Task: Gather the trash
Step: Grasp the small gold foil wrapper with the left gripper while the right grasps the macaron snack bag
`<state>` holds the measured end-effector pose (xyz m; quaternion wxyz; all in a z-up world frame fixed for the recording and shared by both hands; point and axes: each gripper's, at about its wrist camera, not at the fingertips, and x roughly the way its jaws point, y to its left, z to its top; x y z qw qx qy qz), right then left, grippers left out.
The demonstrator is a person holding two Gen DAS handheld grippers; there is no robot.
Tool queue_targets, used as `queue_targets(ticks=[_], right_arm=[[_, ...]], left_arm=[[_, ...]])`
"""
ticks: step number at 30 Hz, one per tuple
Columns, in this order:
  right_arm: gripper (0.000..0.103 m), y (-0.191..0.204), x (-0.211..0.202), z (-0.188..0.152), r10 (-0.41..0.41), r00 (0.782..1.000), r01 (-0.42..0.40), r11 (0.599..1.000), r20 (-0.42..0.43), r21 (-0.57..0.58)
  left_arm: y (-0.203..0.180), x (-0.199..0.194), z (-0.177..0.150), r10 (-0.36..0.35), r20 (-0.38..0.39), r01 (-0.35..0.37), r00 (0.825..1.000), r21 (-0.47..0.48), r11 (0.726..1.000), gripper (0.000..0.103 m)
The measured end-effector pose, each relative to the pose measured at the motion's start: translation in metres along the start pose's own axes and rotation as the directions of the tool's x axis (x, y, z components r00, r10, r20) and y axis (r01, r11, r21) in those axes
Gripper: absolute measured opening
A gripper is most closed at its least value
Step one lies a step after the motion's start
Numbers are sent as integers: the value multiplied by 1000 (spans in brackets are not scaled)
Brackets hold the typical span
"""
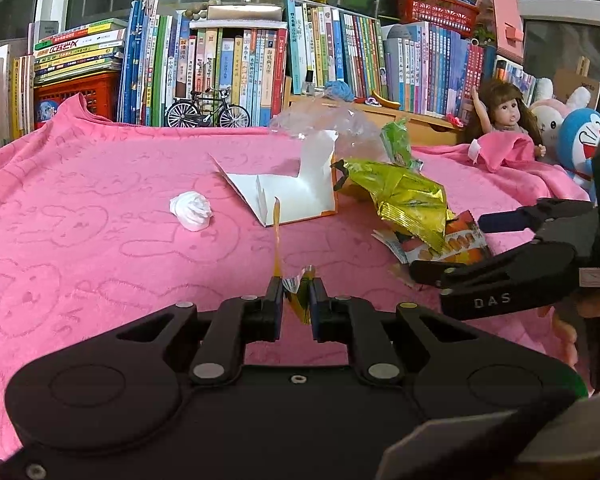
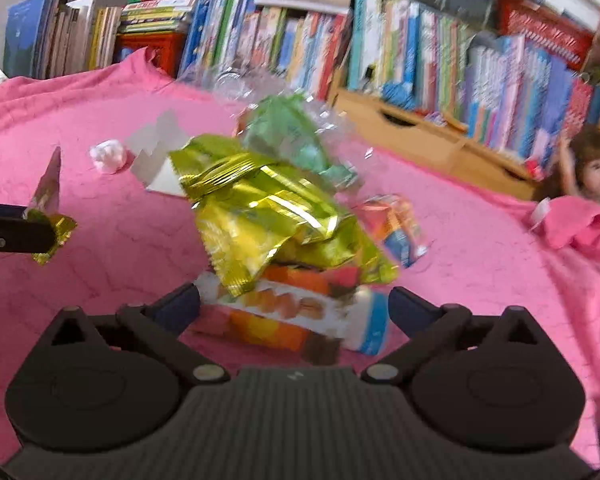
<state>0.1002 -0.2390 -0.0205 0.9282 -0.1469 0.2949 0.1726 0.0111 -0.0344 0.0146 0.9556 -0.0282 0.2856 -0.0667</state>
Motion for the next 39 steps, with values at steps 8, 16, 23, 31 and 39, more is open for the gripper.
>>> queue_targets(ticks=[8,16,23,31,39], right_arm=[[81,16,-17,-7,-7,1000,7,1000,-10,16],[69,19,-54,-18,10,1000,-11,996,13,87],[73,28,-71,-28,2,999,-6,995,43,102],[103,16,-32,-17,-25,999,32,975,-33,220],[72,29,-41,-29,-20,1000,21,975,-8,222]], left_arm=[[2,-4,-3,3,3,-3,1000,3,1000,13],[6,-19,-9,-2,10,2,1000,6,1000,13],[7,-33,-18,-14,3,14,1000,-3,1000,13],[5,-36,-22,-11,-12,11,1000,-13,1000,15],[9,-38,-24,-2,-9,2,1000,-14,1000,15]])
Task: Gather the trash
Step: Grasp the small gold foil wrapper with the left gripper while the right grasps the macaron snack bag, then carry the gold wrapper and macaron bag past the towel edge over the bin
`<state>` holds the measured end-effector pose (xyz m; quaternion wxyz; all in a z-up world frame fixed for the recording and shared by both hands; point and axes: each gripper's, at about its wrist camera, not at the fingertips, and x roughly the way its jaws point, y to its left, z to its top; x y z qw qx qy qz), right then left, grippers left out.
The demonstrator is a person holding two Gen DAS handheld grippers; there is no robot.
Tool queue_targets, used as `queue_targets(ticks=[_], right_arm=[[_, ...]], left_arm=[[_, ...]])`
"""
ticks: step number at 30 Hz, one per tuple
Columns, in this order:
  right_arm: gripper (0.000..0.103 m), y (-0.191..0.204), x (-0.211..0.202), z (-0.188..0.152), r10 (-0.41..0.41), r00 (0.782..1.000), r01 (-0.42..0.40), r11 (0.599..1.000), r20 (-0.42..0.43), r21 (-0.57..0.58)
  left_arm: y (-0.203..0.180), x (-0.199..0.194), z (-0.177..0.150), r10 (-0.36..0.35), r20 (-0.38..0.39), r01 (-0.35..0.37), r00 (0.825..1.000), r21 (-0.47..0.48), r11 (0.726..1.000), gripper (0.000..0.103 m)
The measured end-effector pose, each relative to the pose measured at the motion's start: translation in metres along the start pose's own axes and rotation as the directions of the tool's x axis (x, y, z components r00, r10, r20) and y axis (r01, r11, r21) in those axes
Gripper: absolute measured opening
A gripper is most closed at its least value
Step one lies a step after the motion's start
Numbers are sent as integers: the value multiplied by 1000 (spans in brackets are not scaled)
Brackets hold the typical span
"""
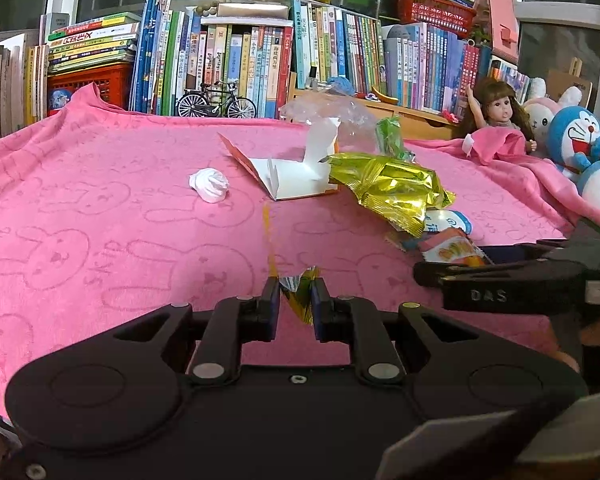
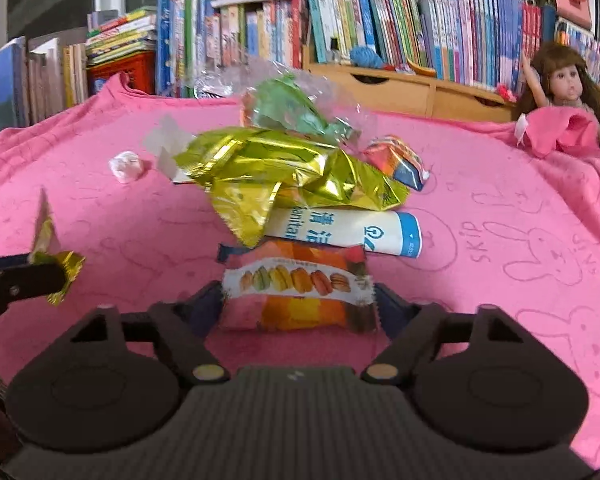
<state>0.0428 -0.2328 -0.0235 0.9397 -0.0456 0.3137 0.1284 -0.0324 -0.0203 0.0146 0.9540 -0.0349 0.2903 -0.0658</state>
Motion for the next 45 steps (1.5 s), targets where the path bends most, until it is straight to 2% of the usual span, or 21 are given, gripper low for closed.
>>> queue_targets(ticks=[4,14,21,27,37,43,45], right_arm=[[72,11,-16,-7,25,999,-25,999,20,-39],[72,29,-52,-21,109,992,-107,994,63,-36],[73,45,-76,-41,126,989,-119,989,81,-87],[73,56,-97,-66,153,986,-146,984,62,-106],[74,71,-121,-110,168,986,-170,979,-22,-114],[75,78,-114,-139,178,977,-191,975,-120,-112],[75,80,-108,-148,185,970,-202,974,-157,-103]], left_arm=[[1,-2,-1,-4,3,4,1000,-14,1000,15],[-2,-22,-9,-31,10,31,999,-4,1000,15],[-2,-44,-25,-48,-10,48,999,-12,999,15],[1,-73,-46,-66,-31,65,997,-33,997,15],[2,-95,-91,-69,-172,65,983,-29,997,15],[5,-84,-123,-40,-307,31,951,-37,999,15],[4,-79,-132,-31,-349,30,937,-8,1000,15]])
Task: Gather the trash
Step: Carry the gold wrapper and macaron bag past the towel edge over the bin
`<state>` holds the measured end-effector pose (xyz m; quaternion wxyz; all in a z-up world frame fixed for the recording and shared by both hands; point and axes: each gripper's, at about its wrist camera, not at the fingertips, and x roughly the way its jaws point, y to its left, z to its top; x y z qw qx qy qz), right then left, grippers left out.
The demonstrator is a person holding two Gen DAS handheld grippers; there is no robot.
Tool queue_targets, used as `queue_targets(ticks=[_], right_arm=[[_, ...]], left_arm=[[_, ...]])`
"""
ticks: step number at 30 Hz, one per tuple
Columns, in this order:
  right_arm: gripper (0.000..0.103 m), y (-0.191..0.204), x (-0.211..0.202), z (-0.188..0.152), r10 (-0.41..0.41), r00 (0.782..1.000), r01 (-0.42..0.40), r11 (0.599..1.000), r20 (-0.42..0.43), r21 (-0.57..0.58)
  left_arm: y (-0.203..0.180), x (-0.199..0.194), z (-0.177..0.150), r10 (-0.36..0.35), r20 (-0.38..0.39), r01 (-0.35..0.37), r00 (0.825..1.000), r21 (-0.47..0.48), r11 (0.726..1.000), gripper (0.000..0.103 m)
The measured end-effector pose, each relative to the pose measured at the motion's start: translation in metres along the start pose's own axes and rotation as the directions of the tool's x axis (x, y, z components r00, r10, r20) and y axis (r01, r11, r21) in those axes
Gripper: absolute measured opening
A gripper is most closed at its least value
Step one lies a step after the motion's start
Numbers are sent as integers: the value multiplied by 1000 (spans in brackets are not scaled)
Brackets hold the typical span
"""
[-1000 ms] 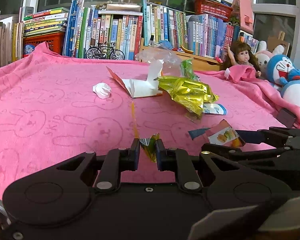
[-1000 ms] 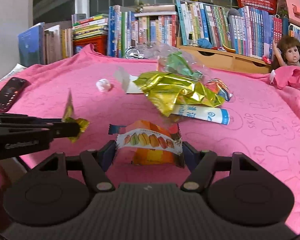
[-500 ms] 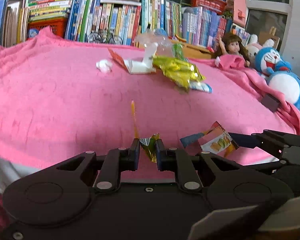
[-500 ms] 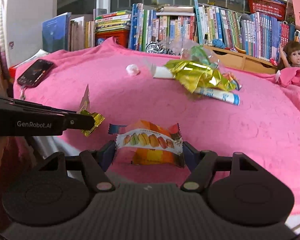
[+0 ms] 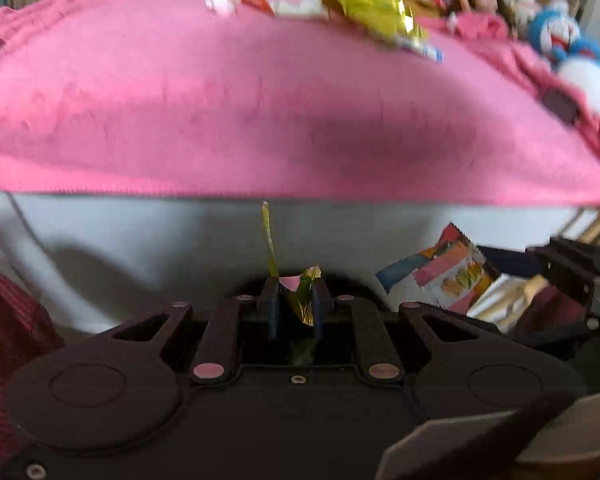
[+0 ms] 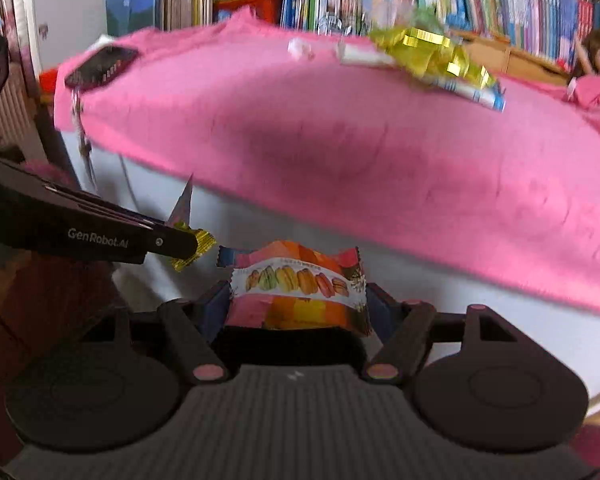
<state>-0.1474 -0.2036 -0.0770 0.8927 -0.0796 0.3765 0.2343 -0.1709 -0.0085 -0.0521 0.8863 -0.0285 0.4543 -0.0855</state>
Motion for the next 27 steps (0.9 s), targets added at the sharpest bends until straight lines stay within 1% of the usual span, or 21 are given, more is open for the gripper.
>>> queue_targets(ticks=[3,4,8,11,13,17,26,27], right_arm=[[76,3,15,-14,7,998,-6,1000,-64,11],[76,4,23,-20,9,995,-8,1000,-97,9],[76,11,45,-39,19,980,-20,1000,-199,-5],[76,12,54,-45,26,971,-29,1000,-238,-8],[77,13,57,-45,25,968,-30,999,-250,-14],[79,11,58,-46,28,966,-33,999,-258,-15],[86,13,59,-44,36,965,-43,999,-261,-24],[86,13,59,-45,37,965,-45,999,-261,-25]], left_arm=[[-2,16,-11,23,-71,-21,997,27,999,15],[-2,23,-15,29,-96,-26,995,32,999,15],[-1,46,-29,33,-200,-27,979,35,999,15],[0,56,-35,15,-255,-8,967,31,999,15],[0,61,-37,9,-277,0,961,32,999,16],[-4,72,-34,20,-310,-11,951,34,999,16],[-7,76,-28,23,-312,-14,950,33,999,19],[-7,76,-28,24,-312,-15,950,33,999,20]])
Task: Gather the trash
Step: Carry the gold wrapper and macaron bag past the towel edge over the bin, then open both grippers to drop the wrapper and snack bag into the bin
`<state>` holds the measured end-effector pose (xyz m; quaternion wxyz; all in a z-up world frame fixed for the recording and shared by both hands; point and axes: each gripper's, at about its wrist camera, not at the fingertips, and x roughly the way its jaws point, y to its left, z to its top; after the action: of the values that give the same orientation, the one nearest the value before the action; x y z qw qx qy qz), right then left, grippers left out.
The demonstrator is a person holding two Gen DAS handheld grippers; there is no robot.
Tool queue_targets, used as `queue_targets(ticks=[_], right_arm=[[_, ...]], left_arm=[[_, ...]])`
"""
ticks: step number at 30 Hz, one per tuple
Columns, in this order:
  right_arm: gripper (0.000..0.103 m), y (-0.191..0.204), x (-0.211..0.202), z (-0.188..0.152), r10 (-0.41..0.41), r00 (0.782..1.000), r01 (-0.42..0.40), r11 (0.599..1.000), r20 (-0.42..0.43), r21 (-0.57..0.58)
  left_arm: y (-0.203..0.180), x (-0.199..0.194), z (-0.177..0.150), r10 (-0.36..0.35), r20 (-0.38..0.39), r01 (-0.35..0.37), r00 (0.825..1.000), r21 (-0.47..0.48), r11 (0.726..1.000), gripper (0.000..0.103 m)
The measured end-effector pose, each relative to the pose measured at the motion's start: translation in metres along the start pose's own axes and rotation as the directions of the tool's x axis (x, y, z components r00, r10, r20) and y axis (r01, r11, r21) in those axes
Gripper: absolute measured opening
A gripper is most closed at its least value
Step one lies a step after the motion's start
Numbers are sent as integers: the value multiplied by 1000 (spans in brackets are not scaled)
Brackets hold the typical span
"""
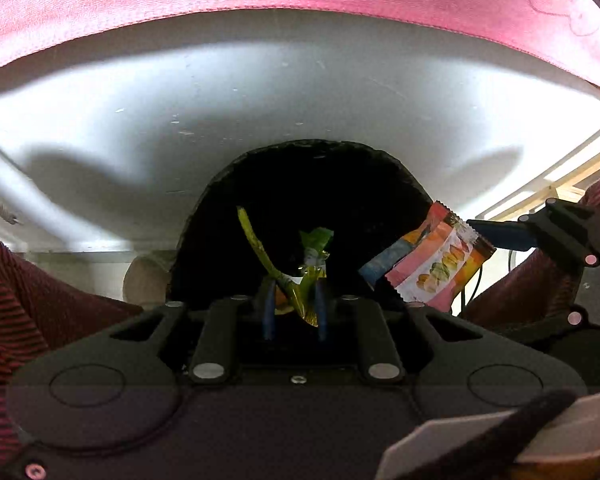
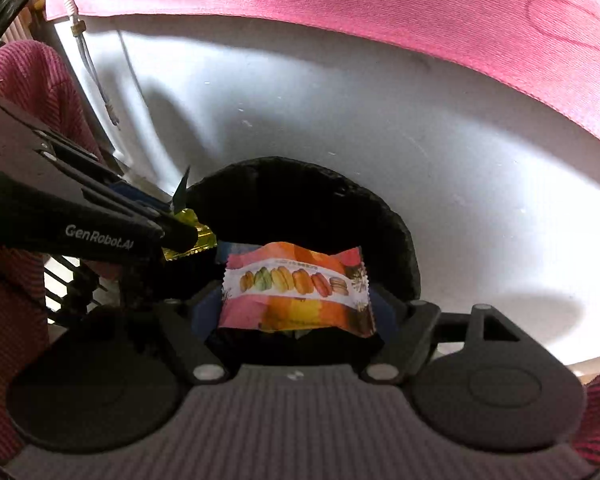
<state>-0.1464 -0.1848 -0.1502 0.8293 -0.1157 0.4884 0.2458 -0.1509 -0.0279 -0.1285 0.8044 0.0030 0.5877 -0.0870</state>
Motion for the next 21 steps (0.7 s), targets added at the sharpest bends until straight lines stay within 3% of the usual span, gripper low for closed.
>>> queue_targets(ticks=[2,4,10,17,21], right_arm=[[87,0,0,0,0,1000,0,1000,0,-4],[90,1,0,0,-3,1000,3,1000,1,-7],[93,2,1,1,-9,1000,9,1000,0,-2],[95,0,-8,4,-15,999,15,1000,39,2],[95,-12,-36,17,-1,990,0,1000,142,11]], left_arm=[[2,-2,-1,-3,2,3,1000,1,1000,25],[2,-4,-1,-4,8,4,1000,4,1000,36],[2,-8,1,3,32,-4,999,21,1000,48],[3,-28,8,-7,87,5,996,22,1000,51],[-1,-61,20,-55,199,41,978,74,996,55]])
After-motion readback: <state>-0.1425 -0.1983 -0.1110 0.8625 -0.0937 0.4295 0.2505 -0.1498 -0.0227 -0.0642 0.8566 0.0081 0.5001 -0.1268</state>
